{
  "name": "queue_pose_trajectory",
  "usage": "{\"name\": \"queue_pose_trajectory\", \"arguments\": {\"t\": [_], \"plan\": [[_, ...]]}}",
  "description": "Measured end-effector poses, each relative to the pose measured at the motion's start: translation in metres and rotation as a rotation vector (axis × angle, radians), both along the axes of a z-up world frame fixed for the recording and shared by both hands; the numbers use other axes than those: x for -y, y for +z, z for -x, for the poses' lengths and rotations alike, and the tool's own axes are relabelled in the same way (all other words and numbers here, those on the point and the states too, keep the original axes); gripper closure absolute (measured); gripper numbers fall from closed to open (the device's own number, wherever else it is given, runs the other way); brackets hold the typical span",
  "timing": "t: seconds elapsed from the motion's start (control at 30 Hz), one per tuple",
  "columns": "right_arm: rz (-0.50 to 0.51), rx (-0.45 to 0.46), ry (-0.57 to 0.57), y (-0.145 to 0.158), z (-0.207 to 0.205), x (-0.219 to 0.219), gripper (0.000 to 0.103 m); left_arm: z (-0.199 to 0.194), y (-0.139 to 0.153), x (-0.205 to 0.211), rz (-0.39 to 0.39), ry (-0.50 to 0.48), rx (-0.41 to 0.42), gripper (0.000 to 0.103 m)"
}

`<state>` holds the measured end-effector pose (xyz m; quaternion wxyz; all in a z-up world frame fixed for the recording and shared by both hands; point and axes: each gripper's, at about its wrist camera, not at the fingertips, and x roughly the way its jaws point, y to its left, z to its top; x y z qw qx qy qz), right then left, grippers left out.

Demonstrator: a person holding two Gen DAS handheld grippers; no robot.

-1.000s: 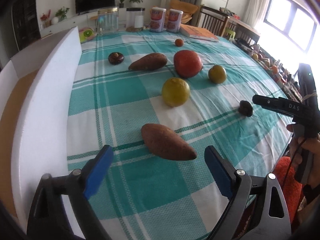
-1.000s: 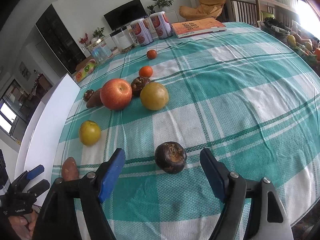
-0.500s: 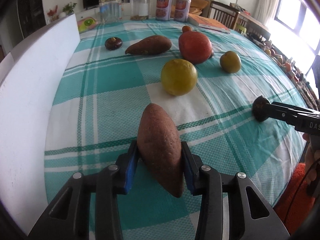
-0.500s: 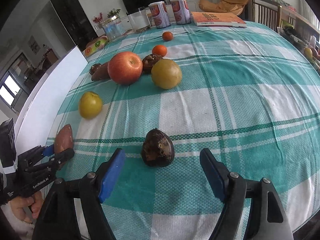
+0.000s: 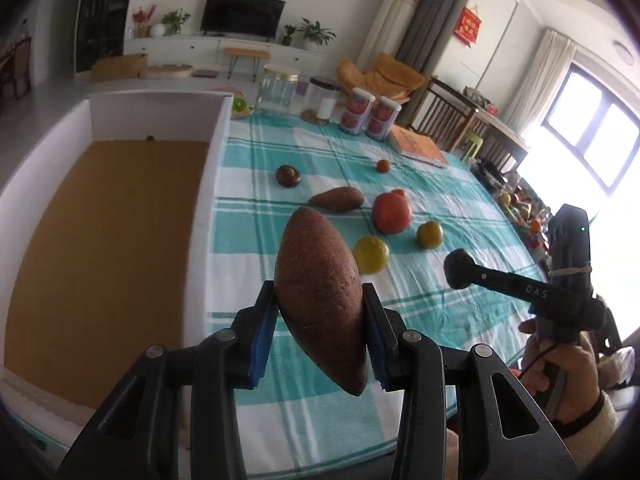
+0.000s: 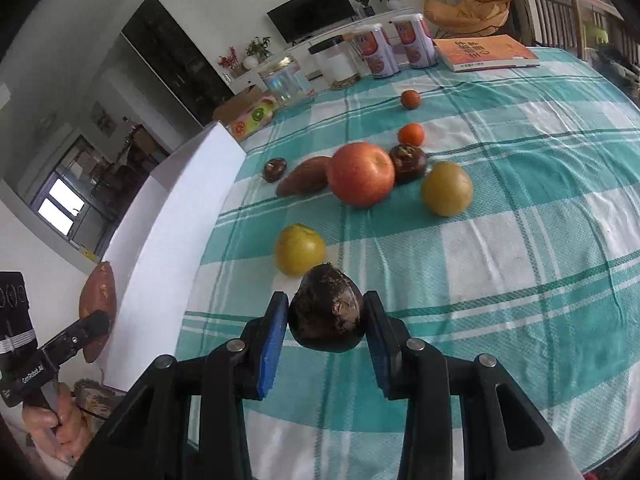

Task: Organize fruits
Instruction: 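Carry both fruits over the white box and open both tools to drop them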

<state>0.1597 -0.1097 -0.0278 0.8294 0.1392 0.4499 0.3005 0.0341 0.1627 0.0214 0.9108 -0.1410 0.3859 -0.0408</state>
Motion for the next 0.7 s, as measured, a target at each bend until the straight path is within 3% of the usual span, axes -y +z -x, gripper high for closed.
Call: {"name": "queue_pose_trajectory", "arguments": {"t": [0.07,0.2,0.4,0.43,0.5,0.6,0.7], "plan": [[-0.063,0.010,0.105,0.018,0.008,-0.047,0.065,0.004,0.002,-0.029,-0.062,0.087,0.003,0.061],[-0.127,-0.006,0.299,0.032,0.026,-0.146,0.065,0.009,-0.020,-0.079,-0.166,0.253,-0.070,0.061],[-0.053,-0.013,0.396,0.016,0.035,-0.243,0.062,0.023,-0.057,-0.110,-0.234,0.376,-0.185,0.056],[-0.037,-0.025,0.393,0.012,0.033,-0.249,0.049,0.023,-0.058,-0.111,-0.232,0.383,-0.186,0.051],[-0.040,-0.022,0.355,0.011,0.032,-0.240,0.036,0.028,-0.056,-0.107,-0.234,0.399,-0.168,0.016],[-0.016,0.034,0.270,0.011,0.034,-0.198,0.034,0.030,-0.038,-0.097,-0.249,0.406,-0.086,0.012],[0.032,0.086,0.118,-0.001,0.041,-0.133,0.022,0.024,-0.012,-0.077,-0.284,0.385,0.041,0.012]]}}
